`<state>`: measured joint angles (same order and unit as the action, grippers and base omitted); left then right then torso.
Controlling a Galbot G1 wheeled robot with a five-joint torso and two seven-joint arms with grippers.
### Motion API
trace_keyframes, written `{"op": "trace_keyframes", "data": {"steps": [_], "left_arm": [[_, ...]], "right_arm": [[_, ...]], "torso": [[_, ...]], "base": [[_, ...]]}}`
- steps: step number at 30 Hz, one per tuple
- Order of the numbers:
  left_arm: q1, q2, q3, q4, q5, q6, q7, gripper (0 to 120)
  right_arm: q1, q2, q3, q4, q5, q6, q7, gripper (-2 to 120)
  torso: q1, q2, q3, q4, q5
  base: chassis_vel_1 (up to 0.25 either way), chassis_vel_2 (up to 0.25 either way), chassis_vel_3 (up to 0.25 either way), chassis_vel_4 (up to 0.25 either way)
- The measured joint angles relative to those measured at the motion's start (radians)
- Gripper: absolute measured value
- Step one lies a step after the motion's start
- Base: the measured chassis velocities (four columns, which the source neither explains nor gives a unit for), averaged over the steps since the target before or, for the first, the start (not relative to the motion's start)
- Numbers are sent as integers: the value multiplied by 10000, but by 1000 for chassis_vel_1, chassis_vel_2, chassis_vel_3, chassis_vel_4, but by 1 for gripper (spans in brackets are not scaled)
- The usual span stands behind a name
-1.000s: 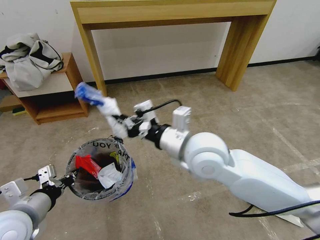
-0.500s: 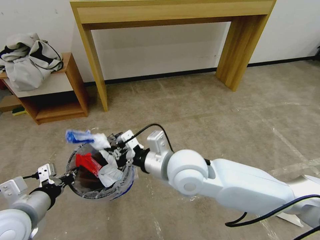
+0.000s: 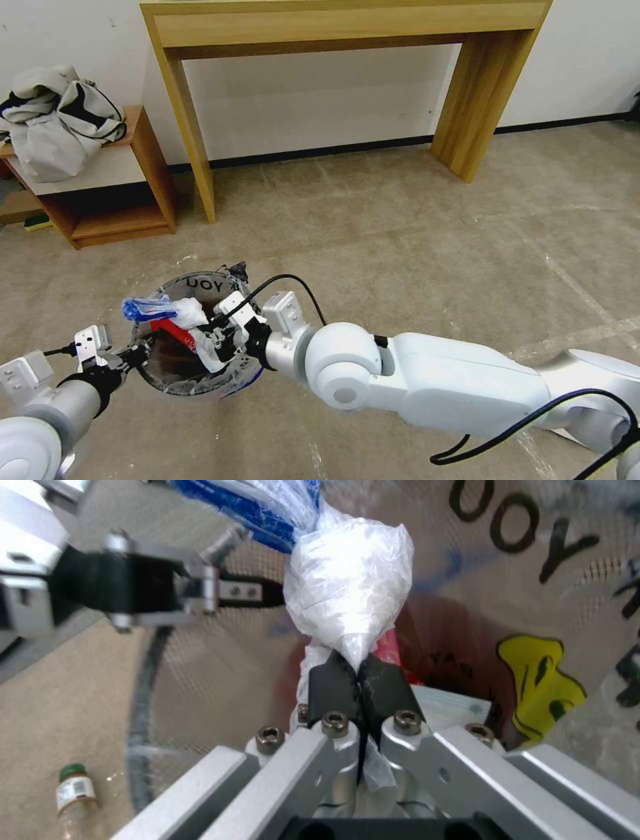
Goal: Pick up the trash bin and place the garbage on the floor into it.
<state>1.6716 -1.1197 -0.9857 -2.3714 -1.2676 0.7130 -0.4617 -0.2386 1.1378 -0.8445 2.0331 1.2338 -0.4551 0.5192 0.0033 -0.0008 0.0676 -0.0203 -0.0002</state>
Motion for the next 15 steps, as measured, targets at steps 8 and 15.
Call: {"op": "trace_keyframes", "data": {"steps": [8,15], "left_arm": [[-28,-125,18,-69,-24,-14,28,1],[-30,-95,2,-105,-48,-17,36,1]], "right_arm": [[19,205,-154,-553,-237,103,-106,0],[-40,259,-194,-894,-517,145,-227,0]], "torso": [[0,0,0,0,-1],[1,0,0,0,0]], "base": [[0,0,0,0],[0,0,0,0]]}}
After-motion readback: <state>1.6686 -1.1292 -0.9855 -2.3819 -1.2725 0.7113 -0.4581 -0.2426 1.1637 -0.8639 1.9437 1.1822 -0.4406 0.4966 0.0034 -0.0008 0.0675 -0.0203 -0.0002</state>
